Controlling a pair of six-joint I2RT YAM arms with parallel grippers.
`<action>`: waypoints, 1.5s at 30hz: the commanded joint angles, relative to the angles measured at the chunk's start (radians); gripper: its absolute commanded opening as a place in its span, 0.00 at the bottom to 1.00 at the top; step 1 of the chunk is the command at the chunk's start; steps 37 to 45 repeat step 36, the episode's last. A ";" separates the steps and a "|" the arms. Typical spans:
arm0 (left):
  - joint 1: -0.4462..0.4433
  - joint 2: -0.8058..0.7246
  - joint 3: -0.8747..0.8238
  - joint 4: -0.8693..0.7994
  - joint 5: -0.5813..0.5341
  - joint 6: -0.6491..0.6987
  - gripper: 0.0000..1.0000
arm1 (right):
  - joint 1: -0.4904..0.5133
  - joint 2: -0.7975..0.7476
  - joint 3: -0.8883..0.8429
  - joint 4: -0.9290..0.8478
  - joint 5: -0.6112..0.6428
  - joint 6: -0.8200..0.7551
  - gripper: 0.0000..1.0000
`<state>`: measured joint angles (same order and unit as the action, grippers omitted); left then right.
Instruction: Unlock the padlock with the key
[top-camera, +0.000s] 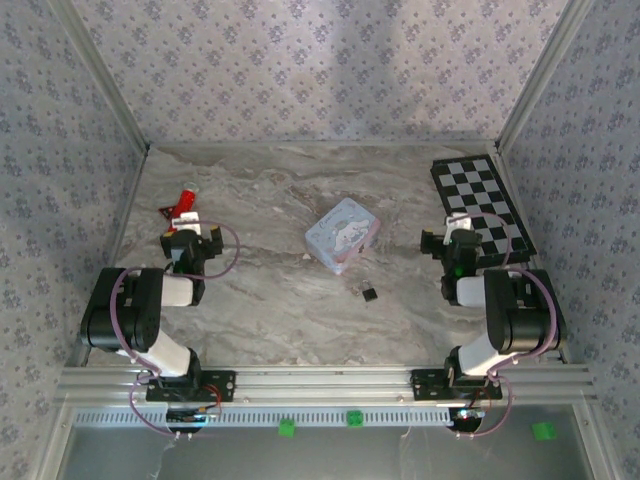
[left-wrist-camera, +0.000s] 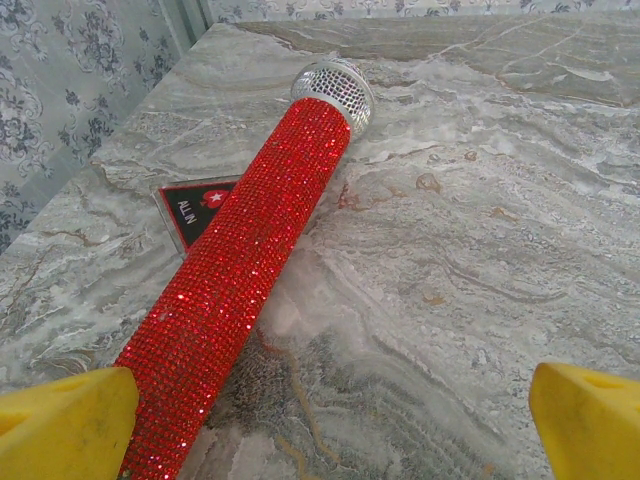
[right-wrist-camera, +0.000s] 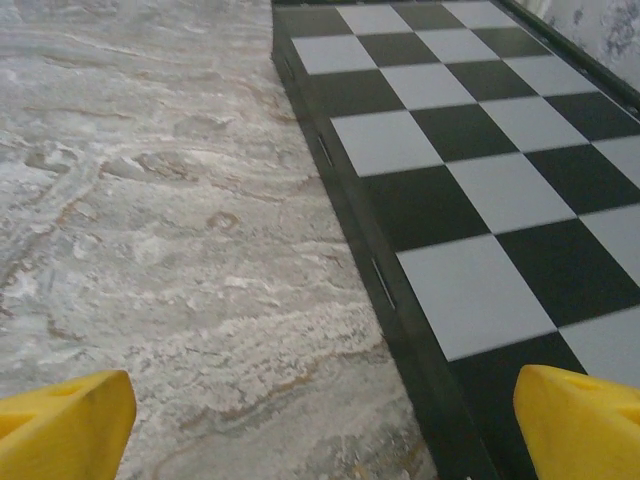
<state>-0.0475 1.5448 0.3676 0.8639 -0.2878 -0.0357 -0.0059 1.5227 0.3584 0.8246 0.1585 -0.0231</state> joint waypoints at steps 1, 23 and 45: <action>0.005 -0.009 0.017 0.010 -0.006 -0.013 1.00 | 0.000 0.002 0.024 0.014 -0.011 0.009 0.99; 0.005 -0.009 0.018 0.010 -0.005 -0.013 1.00 | 0.002 0.001 0.020 0.022 -0.007 0.008 0.99; 0.005 -0.009 0.019 0.009 -0.004 -0.013 1.00 | 0.010 0.002 0.015 0.033 0.020 0.006 0.99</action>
